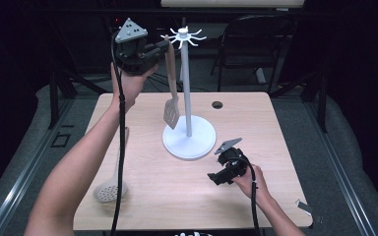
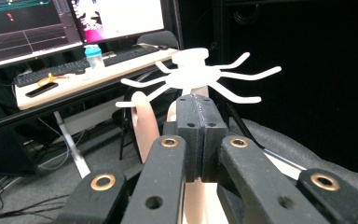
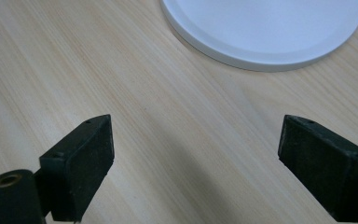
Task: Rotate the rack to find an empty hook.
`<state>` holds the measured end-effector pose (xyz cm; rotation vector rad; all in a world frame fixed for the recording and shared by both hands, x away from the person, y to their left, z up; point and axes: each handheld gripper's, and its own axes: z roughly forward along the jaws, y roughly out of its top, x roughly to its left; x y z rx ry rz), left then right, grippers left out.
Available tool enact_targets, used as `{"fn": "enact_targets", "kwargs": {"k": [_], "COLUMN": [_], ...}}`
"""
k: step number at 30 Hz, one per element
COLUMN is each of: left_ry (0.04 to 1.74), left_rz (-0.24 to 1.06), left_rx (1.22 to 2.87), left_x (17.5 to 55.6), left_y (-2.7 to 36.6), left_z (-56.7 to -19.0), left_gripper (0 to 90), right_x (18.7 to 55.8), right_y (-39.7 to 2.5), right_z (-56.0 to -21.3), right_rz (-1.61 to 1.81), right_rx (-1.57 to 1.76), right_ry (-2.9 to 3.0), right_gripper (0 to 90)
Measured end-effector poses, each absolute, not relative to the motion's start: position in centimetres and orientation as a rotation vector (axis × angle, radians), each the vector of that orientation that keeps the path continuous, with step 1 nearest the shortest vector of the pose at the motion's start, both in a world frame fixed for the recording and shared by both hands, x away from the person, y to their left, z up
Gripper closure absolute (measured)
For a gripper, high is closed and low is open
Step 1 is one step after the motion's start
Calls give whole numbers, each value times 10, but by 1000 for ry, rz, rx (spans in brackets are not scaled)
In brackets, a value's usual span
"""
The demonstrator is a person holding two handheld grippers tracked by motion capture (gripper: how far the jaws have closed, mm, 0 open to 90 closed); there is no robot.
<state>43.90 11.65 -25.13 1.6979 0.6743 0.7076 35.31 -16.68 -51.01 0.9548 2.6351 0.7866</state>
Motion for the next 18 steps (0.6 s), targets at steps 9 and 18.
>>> {"fn": "enact_targets", "kwargs": {"k": [9,18], "left_ry": [697,708], "left_rz": [708,694], "left_rx": [1693,1683], "left_x": [445,445], "left_y": [120,125], "left_z": [-252,-253], "left_gripper": [900,851], "right_x": [353,352], "right_y": [-166,-166], "right_z": [-511,-511], "right_rz": [803,806], "right_rx": [965,963], "right_ry": [2629,2627], "right_gripper": [99,100]}}
